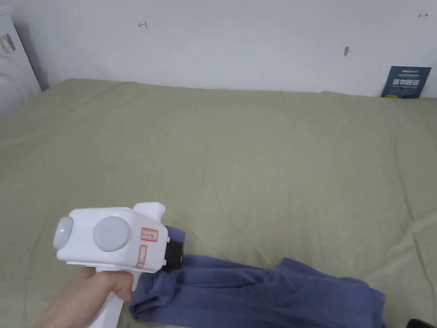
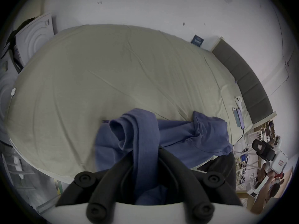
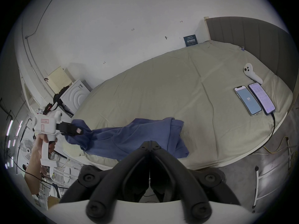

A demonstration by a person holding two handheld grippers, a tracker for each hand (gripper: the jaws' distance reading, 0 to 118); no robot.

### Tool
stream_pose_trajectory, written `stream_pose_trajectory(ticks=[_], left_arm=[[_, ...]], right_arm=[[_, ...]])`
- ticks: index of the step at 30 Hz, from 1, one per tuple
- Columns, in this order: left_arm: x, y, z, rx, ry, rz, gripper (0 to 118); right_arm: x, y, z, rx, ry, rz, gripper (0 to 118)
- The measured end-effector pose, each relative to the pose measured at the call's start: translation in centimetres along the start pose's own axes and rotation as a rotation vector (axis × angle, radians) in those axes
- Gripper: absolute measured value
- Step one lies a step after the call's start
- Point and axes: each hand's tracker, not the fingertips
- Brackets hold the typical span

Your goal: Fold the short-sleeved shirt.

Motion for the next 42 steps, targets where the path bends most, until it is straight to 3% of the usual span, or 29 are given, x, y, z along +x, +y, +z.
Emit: stream_pose_trajectory(ticks=[4, 5, 6, 7, 9, 10, 17, 19, 20, 21, 22, 25, 31, 37, 42], left_arm=[[2.2, -0.2, -3.9, -0.072, -0.009, -0.034, 8], [2.5, -0.1, -4.8, -0.083, -0.013, -0.040, 29], [2.7, -0.2, -5.7, -0.098, -0.011, -0.042, 96], [2.9, -0.3, -6.4, -0.113, -0.021, -0.039, 118], [3.0, -0.8, -7.6, -0.128, -0.002, -0.071, 109], [2.5, -0.6, -6.3, -0.055, -0.066, -0.051, 109], [-0.4, -1.2, -1.3, -0.010, -0.129, 0.026, 109], [-1.9, -1.5, -0.2, 0.016, -0.127, 0.052, 102], [-2.9, -1.8, 0.6, 0.069, -0.076, 0.051, 83], [-3.1, -2.0, 0.7, 0.089, -0.062, 0.056, 29], [-3.4, -2.3, 0.0, 0.060, 0.017, 0.044, 0], [-4.0, -2.8, -2.2, -0.042, 0.082, 0.047, 0], [1.8, -3.5, -6.9, -0.058, 0.021, 0.031, 0], [9.4, -3.6, -11.2, -0.105, -0.141, -0.030, 0], [11.6, -3.6, -12.9, -0.119, -0.133, -0.084, 0]], right_arm=[[0.5, -0.5, 0.2, -0.015, 0.006, -0.019, 0], [0.5, -0.6, 0.2, -0.019, 0.006, -0.018, 0], [0.6, -0.7, 0.2, -0.024, 0.001, -0.018, 0], [0.7, -0.8, 0.1, -0.031, -0.001, -0.018, 0], [0.8, -0.9, 0.1, -0.037, -0.002, -0.024, 0], [0.8, -0.9, 0.2, -0.039, -0.001, -0.030, 0], [0.3, -0.7, -0.2, -0.039, 0.005, -0.037, 0], [0.2, -0.6, -0.4, -0.041, 0.020, -0.042, 0], [0.0, -0.6, -0.5, -0.039, 0.022, -0.042, 0], [-0.1, -0.7, -0.5, -0.039, 0.027, -0.041, 0], [0.0, -0.7, -0.6, -0.041, 0.035, -0.041, 0], [-0.2, -0.7, -0.8, -0.042, 0.045, -0.040, 0], [0.1, -0.9, -0.3, -0.041, 0.057, -0.050, 0], [1.2, -0.9, 0.5, -0.031, 0.038, -0.069, 0], [1.7, -0.8, 1.3, -0.029, 0.016, -0.074, 0]])
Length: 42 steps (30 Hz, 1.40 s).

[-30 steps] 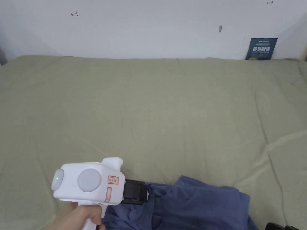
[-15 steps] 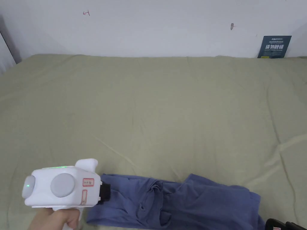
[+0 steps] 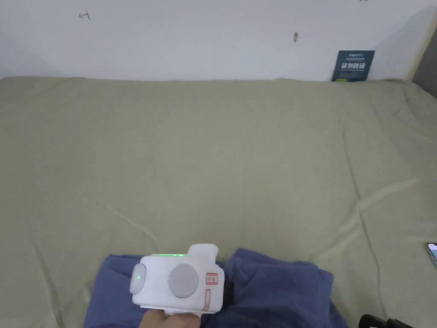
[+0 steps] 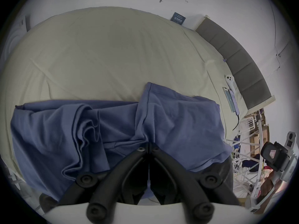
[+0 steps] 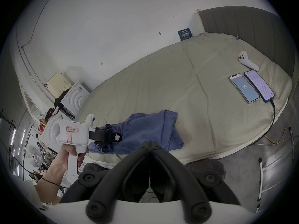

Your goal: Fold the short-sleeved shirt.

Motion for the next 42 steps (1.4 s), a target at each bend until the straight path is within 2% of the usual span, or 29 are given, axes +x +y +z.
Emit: stream_pose_trajectory(ticks=[5, 10, 12, 16, 20, 21, 22, 23, 24, 25, 26, 28, 31, 34, 36, 37, 38, 39, 40, 41, 42], left_arm=[[-2.9, 0.8, 6.4, 0.071, -0.078, 0.007, 0], [-12.2, 0.1, 13.4, 0.187, 0.029, 0.079, 0], [-15.6, -1.1, 15.0, 0.194, 0.073, 0.167, 0], [-21.9, -3.1, 15.0, 0.166, -0.026, 0.277, 0], [-23.9, -3.2, 13.4, 0.157, -0.102, 0.310, 0], [-24.3, -3.1, 13.1, 0.165, -0.169, 0.328, 9], [-24.7, -3.0, 12.9, 0.176, -0.218, 0.336, 38], [-25.2, -2.6, 12.5, 0.174, -0.246, 0.332, 89], [-25.5, -2.3, 12.1, 0.170, -0.277, 0.313, 118], [-25.6, -2.1, 11.1, 0.120, -0.308, 0.290, 117], [-25.7, -2.3, 11.0, 0.193, -0.339, 0.276, 117], [-25.5, -1.8, 9.5, 0.053, -0.414, 0.339, 117], [-25.9, -1.7, 8.4, 0.113, -0.500, 0.322, 117], [-25.7, -1.7, 6.3, 0.067, -0.710, 0.421, 117], [-26.4, -1.9, 5.6, 0.075, -0.671, 0.397, 114], [-26.2, -1.6, 5.7, 0.068, -0.658, 0.380, 106], [-26.2, -1.4, 5.9, 0.065, -0.653, 0.387, 75], [-26.7, -1.5, 5.2, 0.051, -0.603, 0.410, 12], [-26.7, -1.9, 4.8, 0.038, -0.466, 0.388, 12], [-27.1, -2.1, 4.5, 0.020, -0.442, 0.349, 12], [-27.3, -2.3, 4.7, 0.037, -0.563, 0.432, 12]], right_arm=[[-0.7, 0.5, -0.1, 0.008, -0.006, 0.008, 0], [-2.2, 0.8, -2.2, -0.012, 0.009, 0.028, 0], [-2.9, 0.7, -3.3, -0.030, 0.014, 0.039, 0], [-4.7, 0.6, -5.2, -0.071, 0.017, 0.065, 0], [-5.9, 0.5, -6.9, -0.110, 0.016, 0.086, 0], [-6.2, 0.4, -7.1, -0.114, 0.013, 0.094, 0], [-6.5, 0.5, -7.2, -0.117, 0.014, 0.097, 0], [-6.7, 0.6, -7.3, -0.121, 0.020, 0.097, 0], [-6.5, 0.6, -7.6, -0.126, 0.031, 0.092, 0], [-6.3, 0.6, -7.7, -0.127, 0.043, 0.080, 0], [-6.3, 0.7, -7.8, -0.131, 0.057, 0.072, 0], [-6.6, 0.7, -7.8, -0.133, 0.047, 0.074, 0], [-6.4, 0.7, -7.9, -0.131, 0.036, 0.075, 0], [-6.4, 0.5, -7.8, -0.139, 0.034, 0.059, 0], [-6.3, 0.3, -7.8, -0.143, 0.019, 0.059, 0], [-6.2, 0.2, -7.7, -0.143, 0.017, 0.058, 0], [-6.0, 0.1, -7.5, -0.143, 0.019, 0.054, 0], [-5.9, 0.0, -7.4, -0.139, 0.023, 0.047, 0], [-5.7, -0.1, -7.3, -0.136, 0.027, 0.042, 0], [-5.6, -0.1, -7.2, -0.136, 0.025, 0.039, 0], [-5.6, -0.1, -7.0, -0.133, 0.020, 0.038, 0]])
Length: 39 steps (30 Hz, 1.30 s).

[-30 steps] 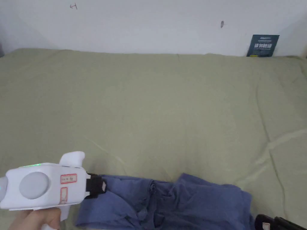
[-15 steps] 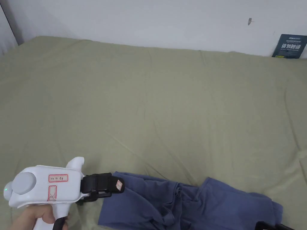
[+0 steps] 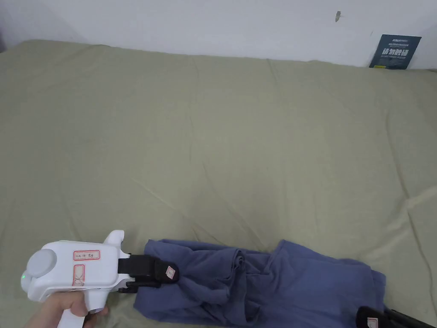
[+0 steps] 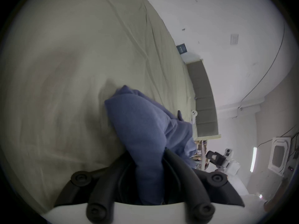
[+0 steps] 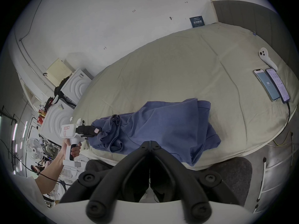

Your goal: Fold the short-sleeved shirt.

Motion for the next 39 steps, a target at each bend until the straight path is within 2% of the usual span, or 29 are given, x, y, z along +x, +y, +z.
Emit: stream_pose_trajectory(ticks=[5, 12, 16, 18, 23, 25, 27, 28, 32, 36, 38, 39], left_arm=[[3.8, -2.1, 1.6, 0.066, 0.086, -0.043, 12], [6.2, -2.2, 8.8, 0.157, 0.184, -0.073, 12], [9.6, -3.3, 11.8, 0.225, 0.367, -0.089, 12], [12.2, -4.4, 11.1, 0.224, 0.460, -0.144, 12], [19.3, -6.3, 6.3, 0.225, 0.617, -0.262, 12], [21.2, -6.8, 3.8, 0.214, 0.690, -0.331, 12], [23.3, -7.5, 1.2, 0.178, 0.679, -0.401, 12], [24.2, -7.8, -0.3, 0.155, 0.648, -0.430, 12], [27.9, -10.1, -6.8, 0.087, 0.705, -0.541, 12], [27.5, -10.1, -13.2, 0.030, 0.735, -0.583, 12], [27.0, -10.2, -15.8, -0.011, 0.796, -0.634, 13], [26.8, -10.4, -17.3, -0.051, 0.803, -0.671, 24]], right_arm=[[0.7, 0.3, 1.2, 0.030, 0.006, -0.001, 0], [2.1, 0.4, 3.1, 0.081, 0.015, -0.015, 0], [3.0, 0.4, 4.0, 0.091, 0.015, -0.015, 0], [3.0, 0.2, 4.6, 0.100, 0.010, -0.003, 0], [2.8, -0.2, 6.4, 0.139, -0.036, 0.036, 0], [2.9, -0.4, 7.1, 0.158, -0.085, 0.065, 0], [4.2, -0.5, 7.1, 0.165, -0.103, 0.083, 0], [4.4, -0.5, 7.3, 0.163, -0.106, 0.079, 0], [5.4, -0.7, 7.9, 0.169, -0.095, 0.052, 0], [6.5, -1.1, 8.6, 0.180, -0.100, 0.022, 0], [6.8, -1.2, 9.0, 0.181, -0.099, -0.001, 0], [6.9, -1.3, 9.2, 0.176, -0.100, -0.004, 0]])
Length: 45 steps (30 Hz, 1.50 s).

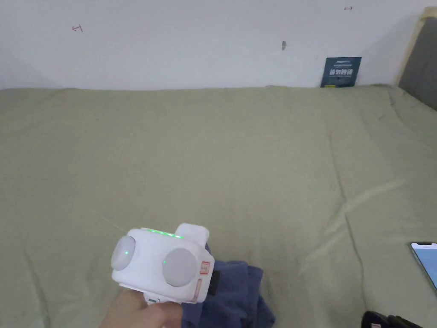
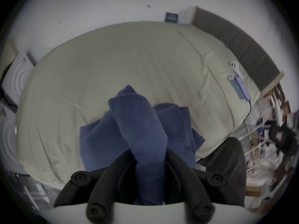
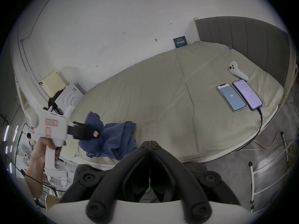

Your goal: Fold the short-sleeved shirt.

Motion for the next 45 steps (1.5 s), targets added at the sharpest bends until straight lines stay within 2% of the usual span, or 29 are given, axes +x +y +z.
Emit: stream_pose_trajectory(ticks=[1, 2, 3, 4, 9, 12, 13, 14, 16, 17, 18, 19, 21, 24, 27, 29, 31, 36, 39, 42, 43, 45], left_arm=[[0.9, 0.0, -1.0, -0.019, 0.002, -0.031, 61], [1.2, 0.1, -1.9, -0.015, -0.015, -0.048, 109], [1.5, 0.2, -2.8, 0.010, -0.078, -0.065, 115], [1.7, 0.4, -3.8, -0.008, -0.128, -0.061, 112], [-0.6, 1.9, -0.1, 0.043, -0.236, 0.141, 112], [-3.4, -1.9, 1.3, 0.123, -0.281, 0.259, 108], [-4.9, -2.6, 2.3, 0.146, -0.278, 0.312, 104], [-6.5, -3.2, 3.2, 0.172, -0.264, 0.357, 94], [-8.8, -4.5, 4.0, 0.203, -0.191, 0.360, 0], [-9.6, -5.2, 3.8, 0.221, -0.129, 0.417, 0], [-9.4, -5.2, 3.8, 0.178, -0.102, 0.415, 0], [-9.6, -5.3, 3.3, 0.104, -0.121, 0.405, 0], [-9.1, -5.3, 2.1, 0.166, -0.192, 0.463, 0], [-7.7, -3.1, -1.4, 0.128, -0.198, 0.439, 0], [-4.3, -1.7, -3.5, 0.126, -0.333, 0.418, 0], [-1.8, -0.1, -5.4, 0.095, -0.339, 0.330, 0], [0.8, -0.5, -6.6, 0.070, -0.287, 0.309, 0], [3.2, -0.7, -8.4, 0.012, -0.409, 0.289, 0], [2.3, -0.5, -7.2, 0.022, -0.384, 0.269, 0], [-0.9, -0.5, -2.8, 0.076, -0.548, 0.277, 0], [-2.3, -0.6, -1.5, 0.093, -0.554, 0.265, 0], [-5.3, -1.2, 0.6, 0.113, -0.472, 0.234, 0]], right_arm=[[0.2, 0.0, 0.1, 0.003, -0.007, -0.003, 0], [0.3, 0.0, 0.1, 0.004, -0.011, -0.004, 0], [0.4, 0.0, 0.2, 0.004, -0.013, -0.008, 0], [0.5, 0.1, 0.2, 0.004, -0.014, -0.017, 0], [0.6, -0.1, 0.3, -0.002, -0.016, -0.023, 0], [0.4, -0.2, 0.4, -0.006, -0.020, -0.014, 0], [0.4, -0.3, 0.3, -0.008, -0.017, -0.018, 0], [0.4, -0.3, 0.1, -0.010, -0.013, -0.020, 0], [0.3, -0.3, -0.2, -0.015, -0.014, -0.020, 0], [0.3, -0.3, -0.4, -0.015, -0.013, -0.019, 0], [0.3, -0.4, -0.5, -0.018, -0.010, -0.019, 0], [0.2, -0.3, -0.5, -0.022, -0.007, -0.021, 0], [0.1, -0.3, -0.4, -0.026, -0.001, -0.024, 0], [0.0, -0.5, -0.1, -0.028, 0.002, -0.032, 0], [0.2, -0.7, 0.3, -0.032, -0.009, -0.033, 0], [0.7, -0.7, 0.4, -0.031, -0.014, -0.043, 0], [1.1, -0.6, 0.4, -0.035, -0.024, -0.056, 0], [1.4, -0.5, 0.2, -0.044, -0.039, -0.063, 0], [0.5, -0.1, -0.5, -0.053, -0.037, -0.064, 0], [-1.1, 0.4, -2.1, -0.065, 0.015, -0.056, 0], [-1.8, 0.6, -2.9, -0.085, 0.043, -0.054, 0], [-3.5, 0.9, -4.9, -0.112, 0.116, -0.050, 0]])
